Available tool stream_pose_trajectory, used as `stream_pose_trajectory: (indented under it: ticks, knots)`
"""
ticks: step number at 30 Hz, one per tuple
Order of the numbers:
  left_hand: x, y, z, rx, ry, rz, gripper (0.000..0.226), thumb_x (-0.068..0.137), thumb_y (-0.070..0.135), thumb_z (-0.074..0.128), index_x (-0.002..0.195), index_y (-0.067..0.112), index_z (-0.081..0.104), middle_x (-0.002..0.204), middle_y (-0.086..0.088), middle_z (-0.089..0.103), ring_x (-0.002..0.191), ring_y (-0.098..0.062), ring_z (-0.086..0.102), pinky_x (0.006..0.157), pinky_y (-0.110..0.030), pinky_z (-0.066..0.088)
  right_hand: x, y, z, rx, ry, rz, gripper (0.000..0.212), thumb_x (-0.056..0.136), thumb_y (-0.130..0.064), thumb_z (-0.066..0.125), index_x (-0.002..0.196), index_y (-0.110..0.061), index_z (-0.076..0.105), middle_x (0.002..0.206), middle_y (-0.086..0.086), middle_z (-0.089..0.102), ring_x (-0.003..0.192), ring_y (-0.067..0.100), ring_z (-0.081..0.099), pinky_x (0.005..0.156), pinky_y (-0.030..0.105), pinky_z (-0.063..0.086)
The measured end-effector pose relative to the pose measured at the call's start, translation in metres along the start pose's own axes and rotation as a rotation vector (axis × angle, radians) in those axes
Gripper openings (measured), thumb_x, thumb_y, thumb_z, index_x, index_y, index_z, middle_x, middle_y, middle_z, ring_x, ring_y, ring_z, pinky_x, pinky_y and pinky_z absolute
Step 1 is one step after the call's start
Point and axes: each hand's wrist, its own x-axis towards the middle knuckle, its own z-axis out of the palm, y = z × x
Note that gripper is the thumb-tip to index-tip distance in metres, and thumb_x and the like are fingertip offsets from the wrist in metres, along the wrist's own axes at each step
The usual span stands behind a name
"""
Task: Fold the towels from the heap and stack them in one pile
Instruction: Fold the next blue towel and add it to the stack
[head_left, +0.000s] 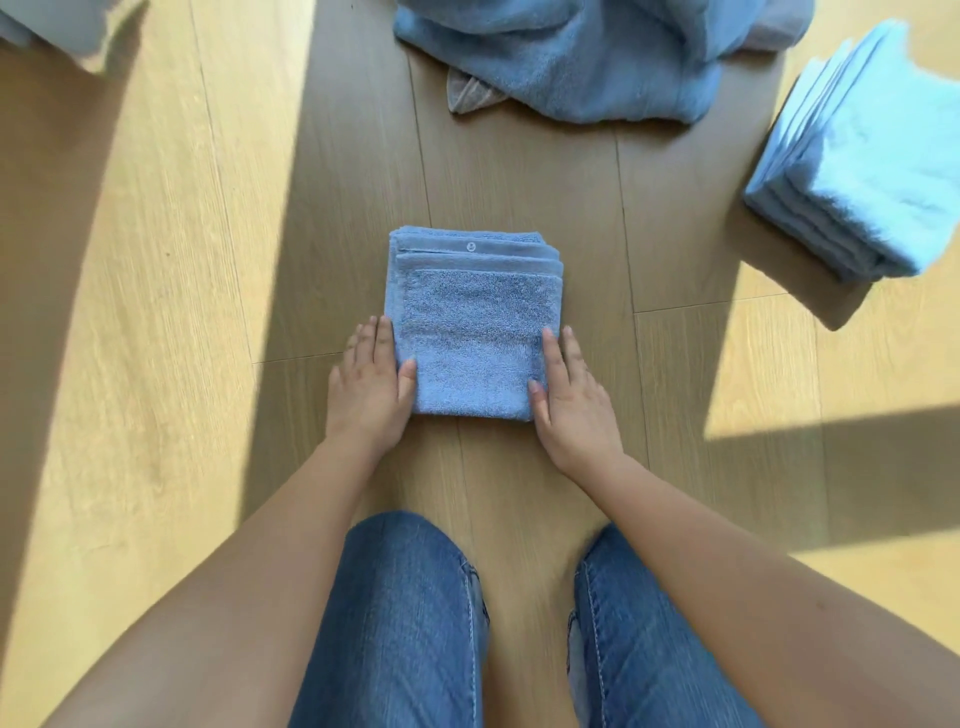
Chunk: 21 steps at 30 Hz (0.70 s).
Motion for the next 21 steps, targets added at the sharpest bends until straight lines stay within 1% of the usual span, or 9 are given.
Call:
stream_pose_trajectory:
  ticks: [2, 4, 8, 10, 12, 14, 17, 19, 21]
  knots:
    - [-0.011, 0.005, 0.006, -0.159, 0.02, -0.009, 0.061, 0.098, 0.029, 0.036, 0.148, 0.009, 0.008, 0.155, -0.011, 0.014, 0.143, -0.026, 0.012, 0.115, -0.036, 0.012, -0.002, -0.012, 0.006, 0.135, 0.024, 0.026, 0.062, 0.097, -0.019, 0.035, 0.148, -0.02, 0.001, 0.156, 0.011, 0.002, 0.141, 0.025, 0.018, 0.108, 0.035, 0.026]
    - [-0.014, 0.011, 0.01, -0.383, 0.071, -0.101, 0.063, 0.093, 0.02, 0.047, 0.147, 0.008, 0.015, 0.15, -0.013, 0.025, 0.138, -0.028, 0.022, 0.113, -0.035, 0.017, 0.002, -0.023, 0.009, 0.331, 0.063, 0.129, 0.068, 0.091, -0.011, 0.042, 0.148, -0.018, 0.004, 0.153, 0.013, 0.013, 0.136, 0.028, 0.025, 0.108, 0.034, 0.026]
    - [-0.011, 0.017, 0.008, -0.809, 0.09, -0.323, 0.065, 0.078, 0.015, 0.058, 0.137, 0.006, 0.033, 0.134, -0.012, 0.046, 0.123, -0.028, 0.046, 0.105, -0.041, 0.037, 0.005, -0.025, 0.004, 0.554, 0.088, 0.234, 0.075, 0.084, -0.014, 0.051, 0.147, -0.021, 0.011, 0.144, 0.01, 0.036, 0.129, 0.029, 0.037, 0.11, 0.041, 0.028]
    - [-0.014, 0.017, 0.004, -0.856, 0.025, -0.351, 0.061, 0.072, 0.016, 0.06, 0.129, 0.007, 0.042, 0.123, -0.01, 0.054, 0.111, -0.027, 0.054, 0.095, -0.037, 0.044, -0.001, -0.021, 0.001, 0.563, 0.071, 0.24, 0.078, 0.08, -0.023, 0.054, 0.147, -0.023, 0.014, 0.14, 0.009, 0.042, 0.127, 0.03, 0.039, 0.109, 0.043, 0.03]
    - [-0.021, 0.017, 0.002, -0.911, -0.084, -0.382, 0.046, 0.073, 0.012, 0.063, 0.117, 0.008, 0.049, 0.108, -0.009, 0.057, 0.095, -0.024, 0.056, 0.077, -0.03, 0.045, -0.011, -0.016, 0.0, 0.57, 0.033, 0.251, 0.08, 0.077, -0.027, 0.056, 0.146, -0.026, 0.015, 0.137, 0.009, 0.044, 0.126, 0.029, 0.039, 0.108, 0.042, 0.031]
    - [-0.03, 0.017, 0.002, -0.912, -0.188, -0.408, 0.035, 0.072, 0.011, 0.065, 0.104, 0.01, 0.05, 0.101, -0.008, 0.058, 0.085, -0.022, 0.055, 0.064, -0.025, 0.042, -0.023, -0.01, 0.001, 0.605, -0.009, 0.234, 0.081, 0.077, -0.024, 0.057, 0.146, -0.027, 0.014, 0.138, 0.009, 0.04, 0.127, 0.027, 0.038, 0.108, 0.035, 0.031]
    - [-0.045, 0.018, 0.001, -0.87, -0.255, -0.44, 0.03, 0.082, 0.009, 0.06, 0.109, 0.011, 0.048, 0.096, -0.006, 0.058, 0.072, -0.018, 0.054, 0.056, -0.022, 0.039, -0.043, -0.002, 0.004, 0.645, -0.041, 0.206, 0.077, 0.084, -0.01, 0.055, 0.147, -0.027, 0.014, 0.141, 0.01, 0.034, 0.127, 0.023, 0.038, 0.095, 0.021, 0.028]
    - [-0.054, 0.02, -0.002, -0.877, -0.254, -0.409, 0.037, 0.084, 0.007, 0.059, 0.119, 0.007, 0.047, 0.103, -0.008, 0.06, 0.074, -0.017, 0.054, 0.057, -0.024, 0.04, -0.054, 0.0, 0.005, 0.669, -0.028, 0.205, 0.072, 0.087, -0.006, 0.05, 0.146, -0.027, 0.016, 0.141, 0.01, 0.032, 0.126, 0.022, 0.038, 0.088, 0.016, 0.025]
    - [-0.062, 0.022, -0.003, -0.9, -0.21, -0.343, 0.054, 0.083, 0.005, 0.061, 0.131, 0.006, 0.038, 0.12, -0.009, 0.055, 0.092, -0.02, 0.055, 0.072, -0.027, 0.044, -0.064, 0.003, 0.004, 0.696, -0.011, 0.205, 0.066, 0.09, -0.006, 0.047, 0.146, -0.028, 0.018, 0.14, 0.01, 0.032, 0.125, 0.021, 0.039, 0.086, 0.015, 0.024]
